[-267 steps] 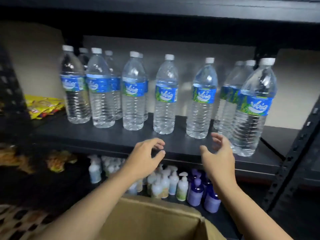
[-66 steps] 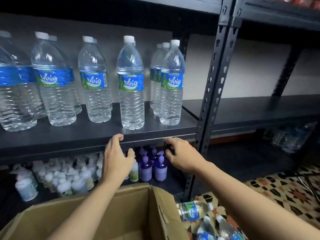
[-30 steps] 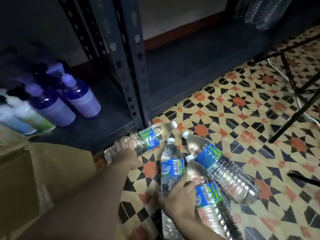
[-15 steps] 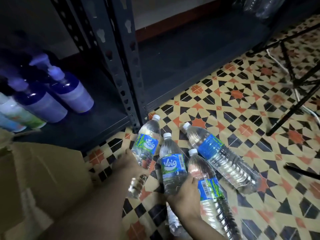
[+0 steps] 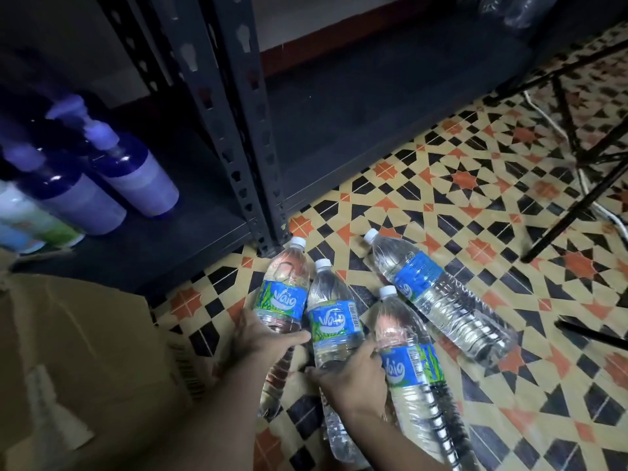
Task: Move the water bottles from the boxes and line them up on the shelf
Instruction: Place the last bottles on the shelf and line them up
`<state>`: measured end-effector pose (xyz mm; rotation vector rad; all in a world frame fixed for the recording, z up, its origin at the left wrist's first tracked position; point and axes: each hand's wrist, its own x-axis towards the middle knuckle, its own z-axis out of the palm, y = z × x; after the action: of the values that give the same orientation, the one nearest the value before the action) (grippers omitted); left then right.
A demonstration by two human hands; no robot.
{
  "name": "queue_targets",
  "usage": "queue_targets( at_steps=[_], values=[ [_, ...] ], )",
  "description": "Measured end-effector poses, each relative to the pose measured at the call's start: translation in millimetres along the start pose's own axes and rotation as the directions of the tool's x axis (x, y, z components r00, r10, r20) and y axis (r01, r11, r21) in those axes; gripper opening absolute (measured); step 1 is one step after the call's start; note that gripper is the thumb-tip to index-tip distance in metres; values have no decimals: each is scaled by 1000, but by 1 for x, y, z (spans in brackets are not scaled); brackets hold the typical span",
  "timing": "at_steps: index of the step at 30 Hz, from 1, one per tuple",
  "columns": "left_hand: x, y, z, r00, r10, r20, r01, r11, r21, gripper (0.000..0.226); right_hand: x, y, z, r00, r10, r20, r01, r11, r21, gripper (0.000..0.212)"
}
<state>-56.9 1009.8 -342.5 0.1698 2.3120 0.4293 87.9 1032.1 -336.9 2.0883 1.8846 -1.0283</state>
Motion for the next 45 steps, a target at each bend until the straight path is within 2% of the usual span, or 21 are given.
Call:
queue_targets(
  at_steps=[3, 6, 9, 13, 14, 16, 19, 24, 29, 34, 37, 41, 45],
  values=[
    [3, 0, -1, 1000, -27, -6, 27, 1000, -6, 99, 1, 1, 1, 1000, -6, -11, 6, 1000, 10, 104],
    [2, 2, -3, 1000, -22, -22, 22, 1000, 3, 86, 5, 5, -2, 1000, -12, 13, 12, 999, 36, 91],
    [2, -2, 1, 997, -33, -70, 28, 997, -68, 87, 6, 7, -8, 998, 19, 54, -25, 994, 109, 87],
    [-13, -4, 12, 994, -61, -95, 47, 988, -146, 116, 2, 11, -19, 993, 69, 94, -88, 972, 219, 79],
    [-18, -4, 13, 992, -51, -112, 29, 982, -186, 114, -1, 11, -22, 994, 67, 91, -88, 965, 247, 79],
    [-35, 3, 6, 987, 1, -162, -39, 972, -234, 93, -10, 9, -29, 997, 46, 59, -62, 946, 317, 82],
    [-64, 22, -14, 972, 131, -194, -175, 958, -229, 72, -26, -1, -47, 1000, -16, -1, 14, 908, 419, 89],
    [-122, 48, -65, 920, 265, -290, -358, 869, -341, 69, -49, -28, -104, 976, -106, -191, 198, 798, 569, 87],
    [-181, 57, -111, 829, 382, -408, -551, 681, -483, 81, -87, -57, -170, 860, -301, -413, 501, 655, 566, 82],
    [-245, 59, -164, 717, 405, -567, -697, 431, -573, 74, -149, -84, -228, 671, -498, -549, 739, 513, 437, 86],
    [-282, 56, -201, 684, 389, -618, -728, 303, -615, 71, -191, -98, -261, 552, -569, -610, 830, 444, 337, 90],
    [-319, 45, -245, 659, 389, -643, -746, 229, -625, 77, -247, -113, -290, 446, -647, -618, 894, 349, 280, 88],
    [-349, 14, -289, 568, 342, -748, -823, 254, -508, 80, -300, -130, -289, 428, -704, -566, 896, 249, 368, 86]
  ],
)
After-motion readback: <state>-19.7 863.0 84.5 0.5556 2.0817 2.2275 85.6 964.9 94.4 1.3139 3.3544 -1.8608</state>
